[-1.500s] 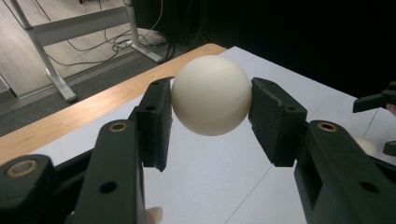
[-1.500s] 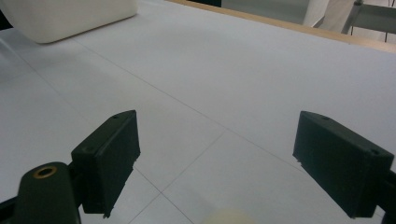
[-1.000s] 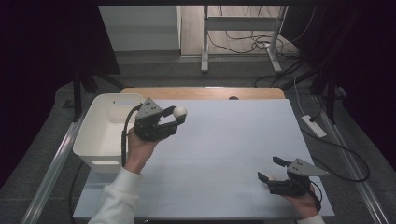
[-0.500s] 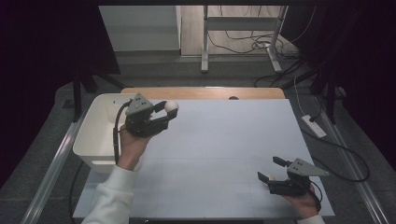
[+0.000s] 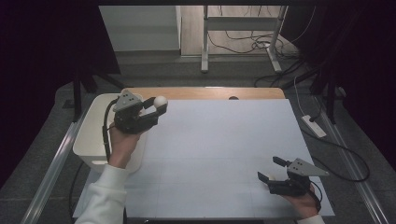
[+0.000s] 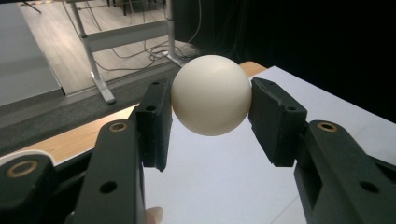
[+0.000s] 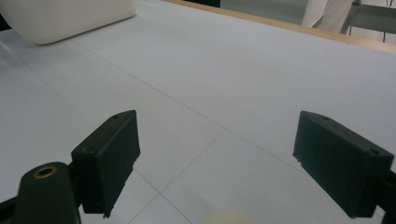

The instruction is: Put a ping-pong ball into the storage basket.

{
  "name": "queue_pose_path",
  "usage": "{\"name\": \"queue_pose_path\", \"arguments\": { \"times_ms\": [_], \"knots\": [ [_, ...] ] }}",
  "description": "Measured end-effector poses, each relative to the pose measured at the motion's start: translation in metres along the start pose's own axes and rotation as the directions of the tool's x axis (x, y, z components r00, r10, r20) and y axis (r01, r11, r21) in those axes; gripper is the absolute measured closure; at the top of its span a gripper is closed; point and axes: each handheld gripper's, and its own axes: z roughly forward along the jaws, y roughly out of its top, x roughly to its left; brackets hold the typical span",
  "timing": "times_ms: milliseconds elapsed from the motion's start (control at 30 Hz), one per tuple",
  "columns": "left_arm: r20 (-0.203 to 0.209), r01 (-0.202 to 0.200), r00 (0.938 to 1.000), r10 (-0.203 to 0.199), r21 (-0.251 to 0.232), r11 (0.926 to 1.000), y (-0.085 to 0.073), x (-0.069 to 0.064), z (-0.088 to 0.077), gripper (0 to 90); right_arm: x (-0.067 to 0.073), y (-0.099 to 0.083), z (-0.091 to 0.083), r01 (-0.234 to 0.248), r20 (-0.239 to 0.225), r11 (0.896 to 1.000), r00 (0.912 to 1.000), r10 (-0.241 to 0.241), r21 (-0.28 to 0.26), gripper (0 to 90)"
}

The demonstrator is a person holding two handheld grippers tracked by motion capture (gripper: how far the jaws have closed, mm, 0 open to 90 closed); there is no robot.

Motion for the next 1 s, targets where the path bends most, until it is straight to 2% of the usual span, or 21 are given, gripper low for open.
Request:
{"name": "queue_pose_path", "arguments": {
  "times_ms": [533, 1000],
  "knots": [
    [-0.064, 0.030, 0.9975, -0.030, -0.005, 0.9995, -0.002, 0.021, -0.012, 50.7, 0.000, 0.000, 0.000, 0.001, 0.003, 1.000, 1.0000, -0.001, -0.002, 14.2],
    [-0.125, 0.067, 0.9899, -0.067, -0.005, 0.9977, -0.008, 0.041, -0.021, 50.7, 0.001, 0.001, -0.001, 0.006, 0.003, 1.000, 1.0000, -0.006, -0.004, 14.2]
  ]
}}
